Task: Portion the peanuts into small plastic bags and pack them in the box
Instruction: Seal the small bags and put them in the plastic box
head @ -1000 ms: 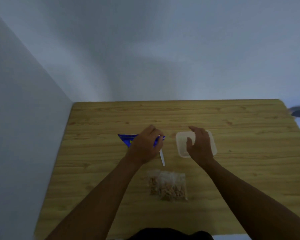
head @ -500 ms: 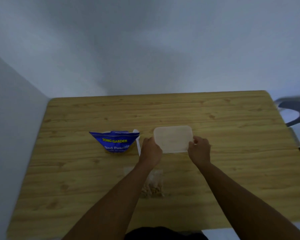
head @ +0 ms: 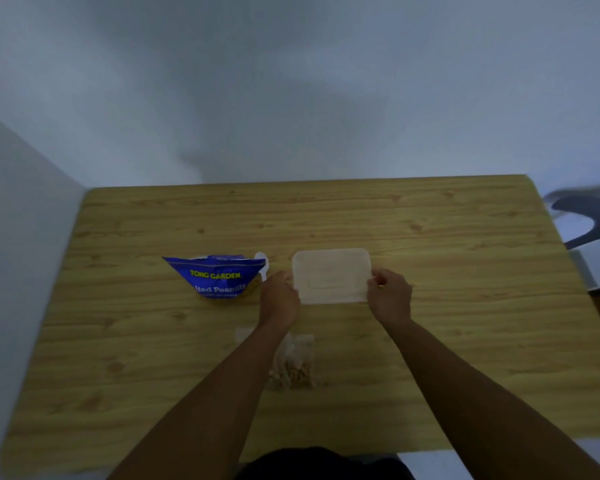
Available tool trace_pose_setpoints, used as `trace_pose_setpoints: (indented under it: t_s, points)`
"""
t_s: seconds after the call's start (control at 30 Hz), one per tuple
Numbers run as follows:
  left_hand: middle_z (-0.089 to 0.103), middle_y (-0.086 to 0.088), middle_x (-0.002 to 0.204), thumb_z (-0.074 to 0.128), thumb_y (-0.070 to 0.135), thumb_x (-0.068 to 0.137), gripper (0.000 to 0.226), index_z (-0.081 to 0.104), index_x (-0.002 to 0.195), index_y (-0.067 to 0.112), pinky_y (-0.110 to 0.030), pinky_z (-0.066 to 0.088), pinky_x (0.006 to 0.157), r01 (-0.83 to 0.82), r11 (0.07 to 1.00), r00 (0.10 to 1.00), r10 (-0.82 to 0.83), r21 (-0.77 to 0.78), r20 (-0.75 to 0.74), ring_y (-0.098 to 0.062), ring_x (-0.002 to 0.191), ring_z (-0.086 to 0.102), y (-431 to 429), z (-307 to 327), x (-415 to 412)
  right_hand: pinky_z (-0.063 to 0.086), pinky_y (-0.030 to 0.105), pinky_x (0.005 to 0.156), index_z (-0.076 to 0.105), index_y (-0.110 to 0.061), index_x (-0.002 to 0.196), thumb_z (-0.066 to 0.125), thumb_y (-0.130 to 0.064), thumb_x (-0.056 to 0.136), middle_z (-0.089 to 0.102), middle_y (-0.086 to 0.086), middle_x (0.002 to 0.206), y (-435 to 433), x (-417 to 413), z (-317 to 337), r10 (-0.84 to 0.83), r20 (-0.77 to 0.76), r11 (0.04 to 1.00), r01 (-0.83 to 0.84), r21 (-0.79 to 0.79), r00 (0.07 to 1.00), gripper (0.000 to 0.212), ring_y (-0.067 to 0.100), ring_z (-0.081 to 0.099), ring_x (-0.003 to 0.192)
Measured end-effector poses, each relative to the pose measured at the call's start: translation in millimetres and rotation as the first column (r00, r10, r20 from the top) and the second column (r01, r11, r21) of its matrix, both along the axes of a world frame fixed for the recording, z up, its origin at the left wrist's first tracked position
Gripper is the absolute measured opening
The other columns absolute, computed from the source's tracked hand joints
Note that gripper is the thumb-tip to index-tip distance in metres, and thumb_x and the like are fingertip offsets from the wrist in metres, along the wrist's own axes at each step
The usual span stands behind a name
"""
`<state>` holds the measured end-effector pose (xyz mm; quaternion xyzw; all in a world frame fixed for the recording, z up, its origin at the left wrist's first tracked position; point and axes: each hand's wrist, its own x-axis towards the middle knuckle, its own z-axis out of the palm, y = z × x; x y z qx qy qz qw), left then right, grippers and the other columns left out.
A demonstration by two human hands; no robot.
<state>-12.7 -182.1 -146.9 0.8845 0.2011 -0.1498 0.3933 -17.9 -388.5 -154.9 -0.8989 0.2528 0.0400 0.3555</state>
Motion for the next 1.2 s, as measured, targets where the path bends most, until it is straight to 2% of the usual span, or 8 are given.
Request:
trace_pose_setpoints:
  t_s: [0.17,0.27,0.37,0.43,0.57,0.73,0.97,1.2]
  points:
    - [0.068,-0.01,0.117,0.059,0.017,0.096,0.038,0.057,0.133,0.012,-0.026,0.044,0.076,0.035,0.998,0.999,-0.035,-0.061,-0.001,-0.02,0.104,0.062,7.0,3.9,-2.8,0.046,0.035,0.097,0.067,-0.006,0.125,0.066,-0.018,0.09,0.071,0.014,0.113,-3.2,-1.4,3.5,0.011,0.013,1.0,-0.011,0.01,1.0,0.037,0.031,0.064,0.109]
    - [0.065,-0.01,0.123,0.049,0.017,0.098,0.035,0.06,0.13,0.01,-0.023,0.042,0.082,0.087,0.996,0.995,-0.086,-0.016,0.04,-0.023,0.113,0.059,20.4,9.3,-10.8,0.039,0.031,0.093,0.06,-0.01,0.131,0.066,-0.021,0.091,0.057,0.011,0.118,8.8,-13.4,8.4,0.053,0.171,0.996,-0.039,-0.086,0.984,0.042,0.026,0.051,0.112]
    - [0.067,-0.007,0.118,0.046,0.015,0.097,0.03,0.066,0.12,0.011,-0.03,0.05,0.088,0.216,0.976,0.974,-0.214,-0.024,0.073,-0.021,0.106,0.062,44.1,5.6,-29.0,0.044,0.031,0.086,0.064,-0.012,0.116,0.061,-0.011,0.09,0.054,0.008,0.109,34.7,-33.0,17.9,0.249,0.397,0.965,-0.191,-0.18,0.883,0.026,0.022,0.05,0.102]
    - [0.068,-0.005,0.109,0.051,0.015,0.096,0.025,0.068,0.114,0.012,-0.034,0.052,0.087,0.273,0.962,0.956,-0.268,-0.029,0.116,-0.02,0.101,0.063,60.6,-1.4,-43.9,0.047,0.031,0.074,0.066,-0.012,0.101,0.061,-0.007,0.088,0.057,0.005,0.098,54.7,-48.6,16.7,0.416,0.433,0.909,-0.369,-0.191,0.8,0.015,0.02,0.054,0.09]
    - [0.063,-0.001,0.098,0.056,0.013,0.092,0.017,0.07,0.103,0.014,-0.033,0.047,0.084,0.37,0.924,0.907,-0.381,0.09,0.182,-0.019,0.095,0.057,85.5,-16.5,-70.4,0.047,0.029,0.065,0.069,-0.018,0.104,0.062,-0.019,0.088,0.061,-0.002,0.094,92.2,-82.5,1.1,0.584,0.2,0.809,-0.585,-0.062,0.787,0.018,0.014,0.059,0.079]
    - [0.056,-0.004,0.105,0.057,0.013,0.092,0.023,0.066,0.113,0.012,-0.022,0.038,0.08,0.439,0.894,0.884,-0.448,0.093,0.129,-0.018,0.099,0.053,97.9,-25.2,-90.5,0.051,0.033,0.082,0.069,-0.023,0.112,0.067,-0.044,0.088,0.061,-0.002,0.105,115.8,-94.2,-14.8,0.477,-0.101,0.879,-0.476,0.042,0.873,0.033,0.016,0.06,0.095]
    - [0.058,0.006,0.09,0.059,0.03,0.083,0.014,0.068,0.089,0.02,-0.037,0.049,0.077,0.363,0.926,0.913,-0.376,0.107,0.159,-0.02,0.088,0.058,95.5,-21.0,-92.5,0.046,0.012,0.067,0.072,-0.021,0.082,0.075,-0.02,0.083,0.07,-0.008,0.079,109.2,-85.8,-4.9,0.385,0.004,0.885,-0.371,0.282,0.923,0.004,0.003,0.062,0.074]
    - [0.071,0.01,0.078,0.07,0.013,0.088,0.009,0.071,0.083,0.021,-0.014,0.047,0.068,0.249,0.943,0.96,-0.212,-0.221,0.181,0.005,0.071,0.063,92.6,-1.9,-93.0,0.05,0.016,0.063,0.073,-0.021,0.082,0.078,-0.017,0.083,0.074,-0.004,0.077,103.6,-86.8,7.7,0.339,0.074,0.823,-0.334,0.46,0.938,0.006,0.005,0.067,0.07]
